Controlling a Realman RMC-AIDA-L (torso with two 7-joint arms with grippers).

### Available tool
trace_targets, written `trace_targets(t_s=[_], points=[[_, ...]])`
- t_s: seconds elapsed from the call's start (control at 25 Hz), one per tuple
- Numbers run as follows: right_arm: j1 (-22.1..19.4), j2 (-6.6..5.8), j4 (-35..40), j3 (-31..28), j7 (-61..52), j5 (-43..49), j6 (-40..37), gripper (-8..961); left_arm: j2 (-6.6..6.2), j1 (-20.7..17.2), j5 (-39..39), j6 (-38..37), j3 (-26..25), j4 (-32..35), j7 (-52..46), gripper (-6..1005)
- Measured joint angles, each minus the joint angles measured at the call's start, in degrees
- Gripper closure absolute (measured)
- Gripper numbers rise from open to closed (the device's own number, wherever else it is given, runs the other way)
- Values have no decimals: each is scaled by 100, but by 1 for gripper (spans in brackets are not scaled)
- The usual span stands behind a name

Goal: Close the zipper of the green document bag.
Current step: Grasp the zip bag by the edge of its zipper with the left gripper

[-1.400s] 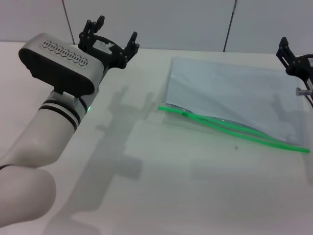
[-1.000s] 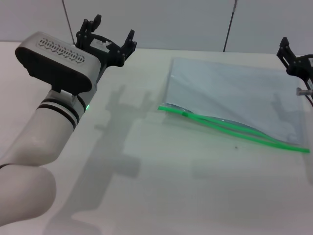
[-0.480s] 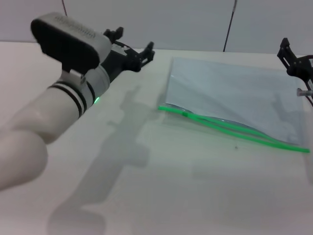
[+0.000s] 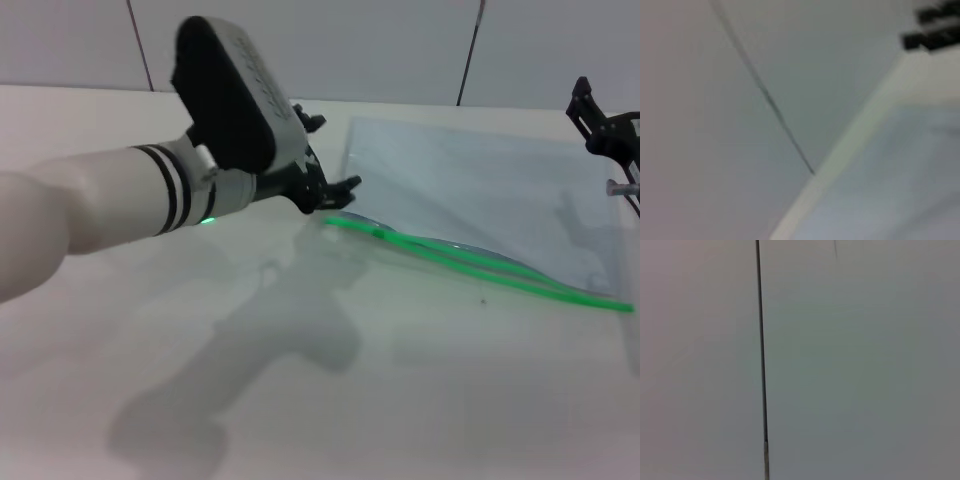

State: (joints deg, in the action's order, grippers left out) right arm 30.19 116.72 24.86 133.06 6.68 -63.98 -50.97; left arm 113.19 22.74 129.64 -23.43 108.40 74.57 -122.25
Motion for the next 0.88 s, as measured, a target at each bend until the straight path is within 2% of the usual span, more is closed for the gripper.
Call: trace_targets(t_s=[0.12, 0.16, 0.2, 0.48, 0.88], points=[[1, 0, -1, 0, 0, 0, 3, 79, 184, 11, 813, -590, -179, 188, 0, 158], [2, 0, -1, 0, 0, 0, 3, 79, 282, 22, 1426, -924, -230, 287, -36, 158], [3, 0, -4, 0, 0, 0, 4, 79, 301, 47, 1637, -1037, -226, 310, -74, 158], [33, 0, -9, 0, 0, 0, 35, 81, 311, 325, 2021, -1445, -83, 166, -155, 159], [77, 0, -8, 0, 0, 0, 65, 82, 325, 700, 2319, -1256, 176, -428, -224, 164]])
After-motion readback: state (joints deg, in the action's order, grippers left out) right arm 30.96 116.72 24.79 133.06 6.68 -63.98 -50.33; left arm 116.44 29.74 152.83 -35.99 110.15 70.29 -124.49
